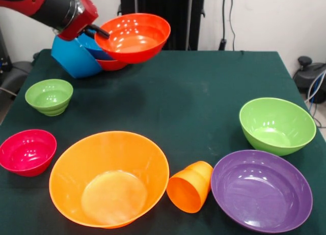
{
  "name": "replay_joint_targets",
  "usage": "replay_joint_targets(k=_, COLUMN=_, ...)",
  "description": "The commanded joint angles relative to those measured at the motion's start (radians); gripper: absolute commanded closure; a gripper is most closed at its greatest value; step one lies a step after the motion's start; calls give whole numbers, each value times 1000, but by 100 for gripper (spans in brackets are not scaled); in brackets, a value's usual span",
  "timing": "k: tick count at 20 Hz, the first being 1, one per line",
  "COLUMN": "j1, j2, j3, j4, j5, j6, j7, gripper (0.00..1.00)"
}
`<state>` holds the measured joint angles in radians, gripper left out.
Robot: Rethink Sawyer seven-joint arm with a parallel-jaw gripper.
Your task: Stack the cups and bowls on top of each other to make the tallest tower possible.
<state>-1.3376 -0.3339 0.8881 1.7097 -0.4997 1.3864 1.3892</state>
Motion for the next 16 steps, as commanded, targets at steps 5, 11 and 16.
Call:
replay_joint_targets(k=5, j1=-124, j2=-136, j3=89, j4=231, j5=-124, j6=76, j7=-364, gripper=100)
replay_joint_targets(k=11, j1=-125, j2=-168, j3=104, j4=234, j5=-187, j6=118, j7=-383, gripper=100)
replay_joint_targets(k=16, j1=-106, j2=-163, j3=116, j4=201, j5=-219, j6=136, j7=-417, gripper=100)
